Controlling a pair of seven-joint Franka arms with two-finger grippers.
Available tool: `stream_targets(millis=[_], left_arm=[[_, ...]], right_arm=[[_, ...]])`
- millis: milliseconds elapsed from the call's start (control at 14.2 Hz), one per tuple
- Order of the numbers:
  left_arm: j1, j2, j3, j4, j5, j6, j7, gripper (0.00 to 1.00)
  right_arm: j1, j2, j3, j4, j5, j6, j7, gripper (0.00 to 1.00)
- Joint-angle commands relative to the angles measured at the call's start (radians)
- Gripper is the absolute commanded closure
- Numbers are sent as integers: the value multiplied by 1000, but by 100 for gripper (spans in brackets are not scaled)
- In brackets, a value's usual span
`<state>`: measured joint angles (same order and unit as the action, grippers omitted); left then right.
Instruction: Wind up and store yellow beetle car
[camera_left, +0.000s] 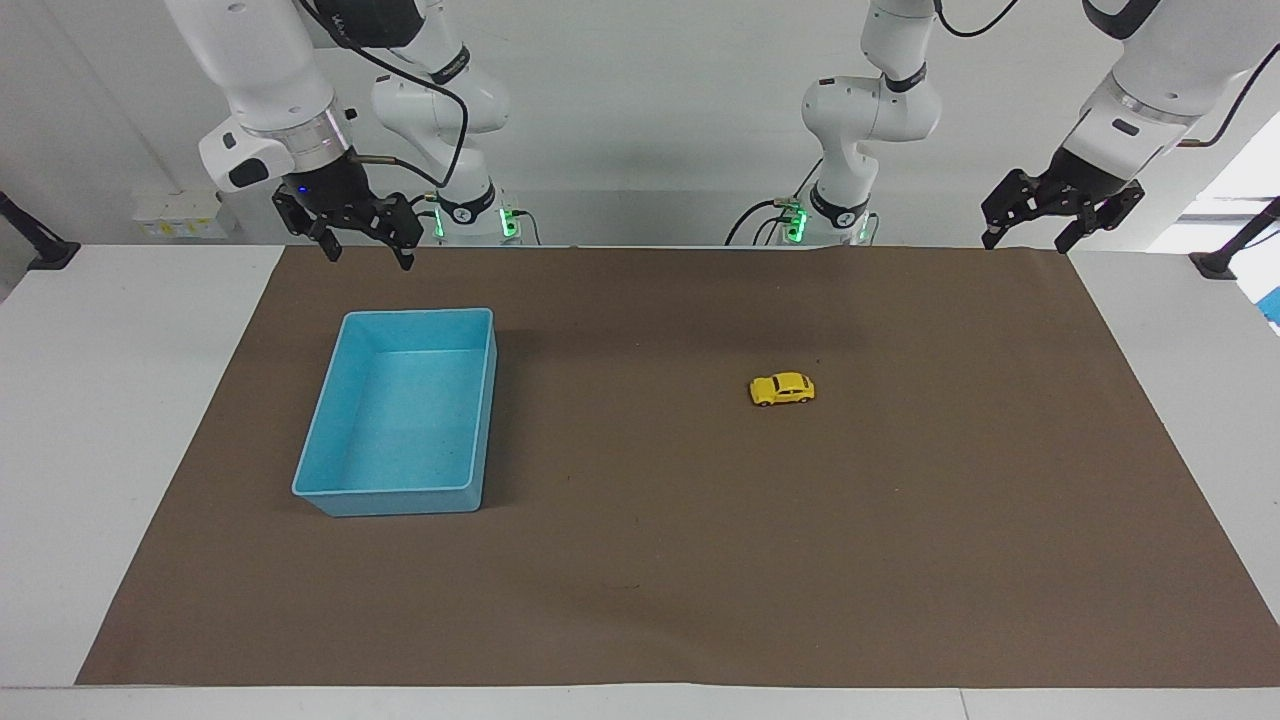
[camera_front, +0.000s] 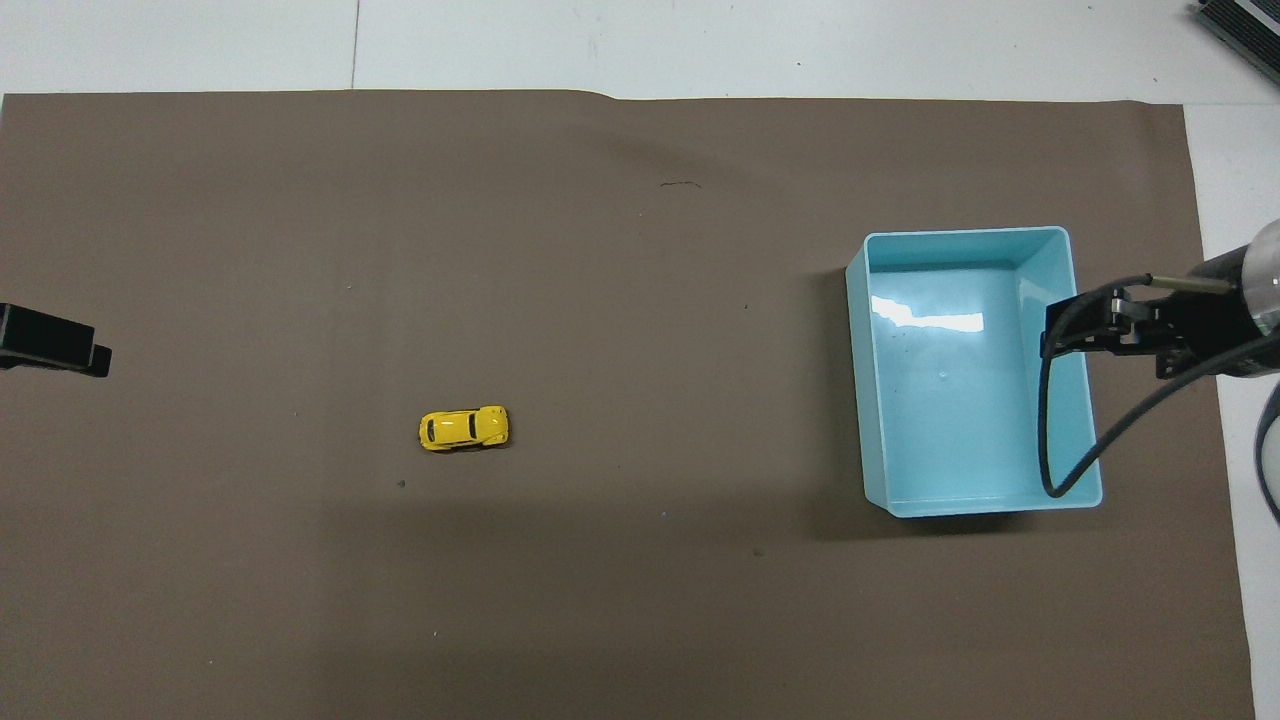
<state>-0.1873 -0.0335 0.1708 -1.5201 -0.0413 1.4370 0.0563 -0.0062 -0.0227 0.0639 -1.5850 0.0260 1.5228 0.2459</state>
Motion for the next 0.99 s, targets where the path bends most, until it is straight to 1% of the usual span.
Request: stream_targets(millis=[0, 352, 634, 775, 915], left_arm=[[12, 15, -11, 32, 30, -18, 43, 0], [16, 8, -13, 26, 15, 6, 45, 0], [11, 11, -14, 26, 12, 10, 95, 0], [12, 9, -16, 26, 12, -1, 179, 0], [5, 9, -16, 26, 12, 3, 310, 0]], right_arm=[[-11, -3, 0, 3, 22, -1, -24, 0], [-11, -3, -1, 3, 22, -1, -24, 0], [-11, -3, -1, 3, 22, -1, -24, 0], [-11, -3, -1, 3, 23, -1, -24, 0], [-11, -3, -1, 3, 22, -1, -24, 0]])
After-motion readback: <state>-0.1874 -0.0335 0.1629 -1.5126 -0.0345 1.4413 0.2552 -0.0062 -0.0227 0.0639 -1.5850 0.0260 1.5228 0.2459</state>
